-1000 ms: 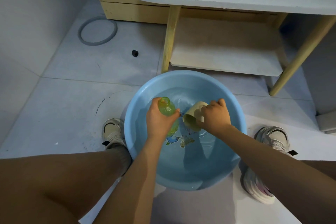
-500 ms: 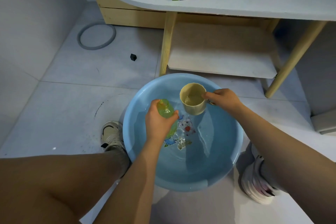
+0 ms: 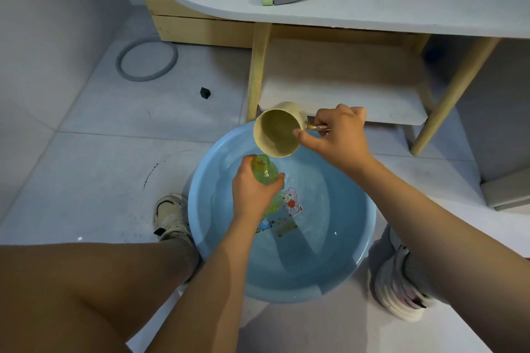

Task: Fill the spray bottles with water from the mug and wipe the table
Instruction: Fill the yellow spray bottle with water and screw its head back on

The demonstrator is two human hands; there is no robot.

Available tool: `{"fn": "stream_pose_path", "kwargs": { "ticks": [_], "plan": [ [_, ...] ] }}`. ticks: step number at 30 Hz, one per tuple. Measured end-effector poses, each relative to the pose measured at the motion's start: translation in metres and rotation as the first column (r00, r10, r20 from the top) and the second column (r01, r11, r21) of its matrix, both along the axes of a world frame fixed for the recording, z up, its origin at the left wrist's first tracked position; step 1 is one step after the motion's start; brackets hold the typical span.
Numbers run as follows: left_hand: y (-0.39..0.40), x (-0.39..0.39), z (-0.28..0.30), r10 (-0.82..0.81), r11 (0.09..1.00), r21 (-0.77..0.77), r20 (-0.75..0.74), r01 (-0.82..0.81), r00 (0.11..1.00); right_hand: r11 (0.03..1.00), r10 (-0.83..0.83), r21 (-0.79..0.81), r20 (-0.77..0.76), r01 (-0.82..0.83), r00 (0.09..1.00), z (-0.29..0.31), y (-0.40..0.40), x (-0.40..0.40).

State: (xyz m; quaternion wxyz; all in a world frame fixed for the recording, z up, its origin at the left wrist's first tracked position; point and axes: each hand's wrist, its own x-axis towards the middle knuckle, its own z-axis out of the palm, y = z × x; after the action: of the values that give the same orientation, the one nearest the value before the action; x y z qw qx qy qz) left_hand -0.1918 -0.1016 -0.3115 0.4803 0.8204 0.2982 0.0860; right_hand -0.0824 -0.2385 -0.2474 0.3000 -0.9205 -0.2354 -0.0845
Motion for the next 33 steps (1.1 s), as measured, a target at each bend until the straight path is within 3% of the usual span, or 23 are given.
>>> {"fn": "stream_pose_path", "kwargs": {
  "ticks": [8, 33],
  "plan": [
    [-0.0004, -0.0003, 0.0007, -0.016, 1.000, 0.011, -0.015, 0.016, 1.000, 1.000, 0.007, 0.014, 0.250, -0.011, 0.968, -0.0021, 0.0047, -0.0077],
    [-0.0019, 0.0018, 0.0012, -0.025, 0.999, 0.026, -0.033, 0.025, 0.999, 0.998, 0.015, 0.039, 0.520, -0.042, 0.854, 0.0014, 0.0093, -0.0063]
  ]
}}
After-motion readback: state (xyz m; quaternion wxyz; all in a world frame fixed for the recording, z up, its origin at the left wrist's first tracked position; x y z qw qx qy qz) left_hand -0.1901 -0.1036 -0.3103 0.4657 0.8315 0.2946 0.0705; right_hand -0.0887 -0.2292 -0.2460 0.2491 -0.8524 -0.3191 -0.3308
